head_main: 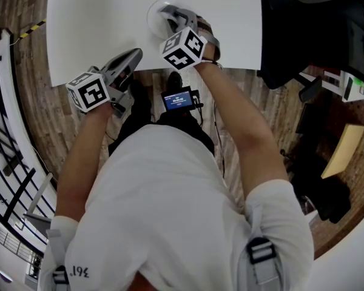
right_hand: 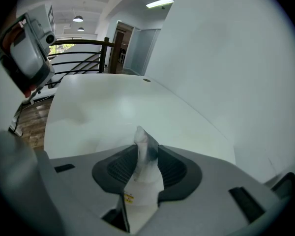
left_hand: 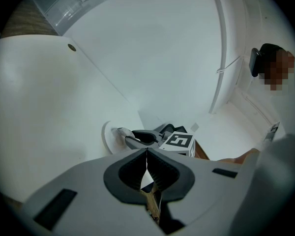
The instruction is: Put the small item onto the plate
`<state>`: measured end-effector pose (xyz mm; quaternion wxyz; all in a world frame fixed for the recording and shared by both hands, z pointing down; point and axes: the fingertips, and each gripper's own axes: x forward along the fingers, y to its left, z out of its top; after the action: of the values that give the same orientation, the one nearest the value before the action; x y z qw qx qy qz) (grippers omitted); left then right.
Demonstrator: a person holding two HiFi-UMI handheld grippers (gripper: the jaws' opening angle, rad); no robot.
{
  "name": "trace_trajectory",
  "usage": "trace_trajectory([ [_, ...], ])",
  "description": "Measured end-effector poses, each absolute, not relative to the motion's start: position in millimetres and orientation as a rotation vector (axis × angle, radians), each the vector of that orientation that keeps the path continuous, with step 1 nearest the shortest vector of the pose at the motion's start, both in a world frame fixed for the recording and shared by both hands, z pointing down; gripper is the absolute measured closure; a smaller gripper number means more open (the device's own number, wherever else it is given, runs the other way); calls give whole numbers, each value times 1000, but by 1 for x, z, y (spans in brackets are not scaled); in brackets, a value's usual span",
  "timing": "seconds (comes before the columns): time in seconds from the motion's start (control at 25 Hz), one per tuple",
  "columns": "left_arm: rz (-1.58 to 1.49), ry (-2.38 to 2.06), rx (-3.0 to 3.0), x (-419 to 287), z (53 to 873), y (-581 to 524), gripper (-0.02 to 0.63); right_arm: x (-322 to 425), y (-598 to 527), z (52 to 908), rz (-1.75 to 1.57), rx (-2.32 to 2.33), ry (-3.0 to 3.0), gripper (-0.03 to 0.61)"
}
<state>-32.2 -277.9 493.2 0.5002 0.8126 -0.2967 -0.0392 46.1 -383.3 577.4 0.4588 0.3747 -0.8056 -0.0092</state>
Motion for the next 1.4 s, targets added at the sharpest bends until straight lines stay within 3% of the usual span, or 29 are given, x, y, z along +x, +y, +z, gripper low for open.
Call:
trace_trajectory([
  [0.36, -98, -710, 1970, -30, 491, -281, 609, 38, -374, 583, 23, 873, -2015, 440],
  [0.48, -97, -705, 1970, -30, 492, -281, 609, 35, -370, 588, 60, 853, -2019, 402],
  [1.4, -96, -710, 1999, -33, 483, -293, 609, 41, -368, 564, 186, 928, -2075, 402],
])
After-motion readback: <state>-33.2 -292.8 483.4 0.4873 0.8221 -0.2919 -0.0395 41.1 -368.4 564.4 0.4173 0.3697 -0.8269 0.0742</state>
